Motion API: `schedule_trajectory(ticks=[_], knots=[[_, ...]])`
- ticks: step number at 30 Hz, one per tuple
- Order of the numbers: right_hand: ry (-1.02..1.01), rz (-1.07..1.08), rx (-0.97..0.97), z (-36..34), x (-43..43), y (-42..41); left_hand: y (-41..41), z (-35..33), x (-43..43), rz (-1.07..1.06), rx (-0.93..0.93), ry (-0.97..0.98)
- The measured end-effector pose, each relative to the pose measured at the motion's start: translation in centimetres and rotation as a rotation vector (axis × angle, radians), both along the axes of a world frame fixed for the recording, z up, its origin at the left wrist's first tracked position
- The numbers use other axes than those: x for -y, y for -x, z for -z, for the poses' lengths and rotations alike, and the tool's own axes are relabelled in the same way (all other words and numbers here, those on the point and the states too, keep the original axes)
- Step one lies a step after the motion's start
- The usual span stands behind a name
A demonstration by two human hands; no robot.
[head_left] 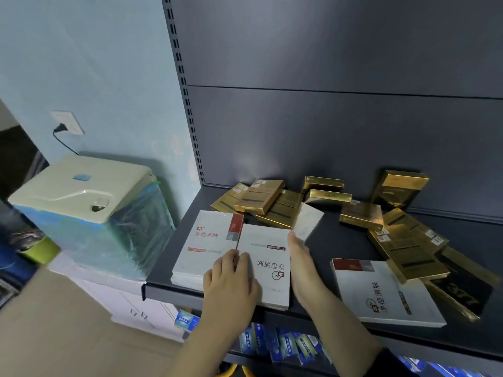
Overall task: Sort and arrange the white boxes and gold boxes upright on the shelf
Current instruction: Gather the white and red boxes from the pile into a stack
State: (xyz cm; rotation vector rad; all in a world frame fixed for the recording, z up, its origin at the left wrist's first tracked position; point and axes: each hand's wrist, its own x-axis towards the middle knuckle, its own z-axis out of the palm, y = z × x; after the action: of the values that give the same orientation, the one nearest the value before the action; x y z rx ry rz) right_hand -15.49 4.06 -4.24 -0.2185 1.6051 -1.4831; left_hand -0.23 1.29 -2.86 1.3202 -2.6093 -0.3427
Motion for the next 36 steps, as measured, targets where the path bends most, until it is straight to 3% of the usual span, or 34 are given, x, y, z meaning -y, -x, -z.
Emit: schedule_trajectory(ticks=[6,11,15,21,28,32,36], knots=[[0.010,0.287,0.178,-2.3,0.8,2.3,0.8,0.3,1.9,0.061,-0.041,0.000],[-0.207,0.423,0.026,-2.8,2.8,3.9,1.0,0.0,2.7,0.096,-0.043,0.002],[-0.247,0.514,0.023,-3.5,3.7,5.2,1.2,-0.6,3.9,0.123,-0.033,0.017],[-0.244,0.502,-0.026,-3.2,3.4,6.3,4.1,-1.9,6.4,0.170,-0.123,-0.098],[-0.106,0.422,0.076,-2.2,2.7,8.1,10.2,-3.0,7.7,0.126,0.057,-0.107],[-0.055,0.442,0.128,-4.5,0.9,7.8,11.9,-3.0,7.7,0.096,-0.054,-0.267],[0.009,0.418,0.123,-4.6,0.1,7.8,12.8,-2.4,7.2,0.145,0.014,-0.198]])
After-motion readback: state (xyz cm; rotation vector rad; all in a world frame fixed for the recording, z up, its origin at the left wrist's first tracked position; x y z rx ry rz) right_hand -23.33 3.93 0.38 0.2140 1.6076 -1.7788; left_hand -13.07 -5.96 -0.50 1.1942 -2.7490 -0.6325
